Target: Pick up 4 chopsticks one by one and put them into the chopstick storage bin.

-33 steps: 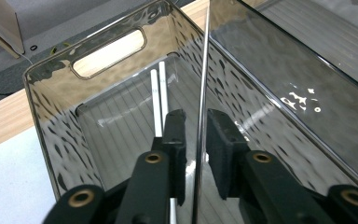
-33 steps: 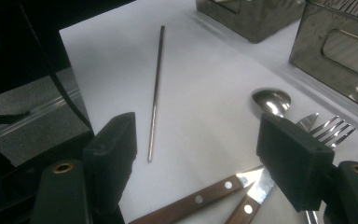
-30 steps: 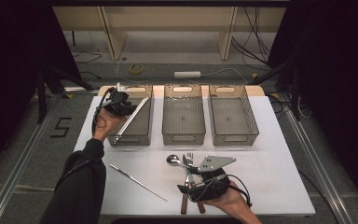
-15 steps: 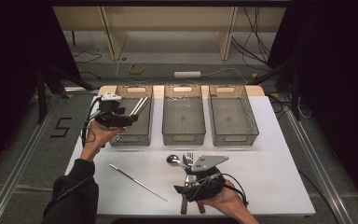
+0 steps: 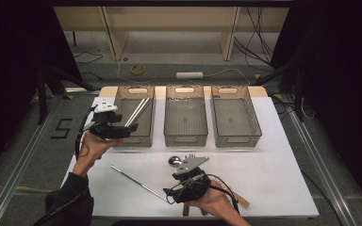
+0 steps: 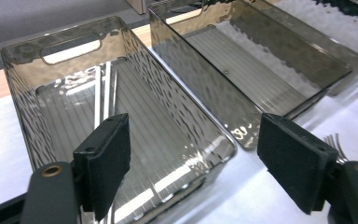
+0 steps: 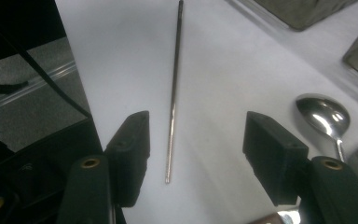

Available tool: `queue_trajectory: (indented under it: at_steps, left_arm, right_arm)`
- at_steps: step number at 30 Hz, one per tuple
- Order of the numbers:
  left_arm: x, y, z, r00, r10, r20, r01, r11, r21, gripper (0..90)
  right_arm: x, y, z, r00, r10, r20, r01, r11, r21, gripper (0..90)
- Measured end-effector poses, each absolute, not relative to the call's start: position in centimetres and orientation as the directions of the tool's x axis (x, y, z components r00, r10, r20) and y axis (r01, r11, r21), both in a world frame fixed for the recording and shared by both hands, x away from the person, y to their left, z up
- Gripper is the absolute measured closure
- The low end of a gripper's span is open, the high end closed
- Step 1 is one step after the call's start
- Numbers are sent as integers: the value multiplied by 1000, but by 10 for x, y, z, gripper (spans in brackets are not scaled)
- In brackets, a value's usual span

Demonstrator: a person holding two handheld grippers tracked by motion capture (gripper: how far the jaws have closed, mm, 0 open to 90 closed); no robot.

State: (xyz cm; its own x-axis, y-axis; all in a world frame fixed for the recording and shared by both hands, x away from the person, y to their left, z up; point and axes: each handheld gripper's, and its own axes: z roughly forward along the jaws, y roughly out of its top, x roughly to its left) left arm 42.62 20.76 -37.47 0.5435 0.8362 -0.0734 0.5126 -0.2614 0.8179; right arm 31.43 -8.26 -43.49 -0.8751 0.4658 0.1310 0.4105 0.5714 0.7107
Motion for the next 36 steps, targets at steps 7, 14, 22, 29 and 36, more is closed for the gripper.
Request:
queue_trajectory:
  at_steps: [7, 14, 22, 29, 36]
  left_arm:
    - [409, 206, -381, 562, 823, -82, 505, -262, 823, 206]
    - [392, 205, -386, 575, 814, -80, 484, -259, 836, 186]
    - [374, 208, -391, 586, 806, -81, 461, -249, 851, 174]
    - [362, 211, -400, 591, 804, -74, 455, -256, 853, 166]
    - [354, 212, -407, 599, 798, -70, 450, -263, 853, 165]
  right_arm:
    - [316, -67, -440, -883, 455, 117, 402, 602, 690, 476]
    - [316, -53, -449, -892, 440, 106, 396, 644, 654, 519]
    - [315, -39, -463, -897, 429, 105, 398, 683, 612, 603]
    - [316, -32, -472, -894, 435, 104, 410, 704, 580, 687]
    - [319, -28, -475, -897, 433, 88, 401, 713, 575, 756]
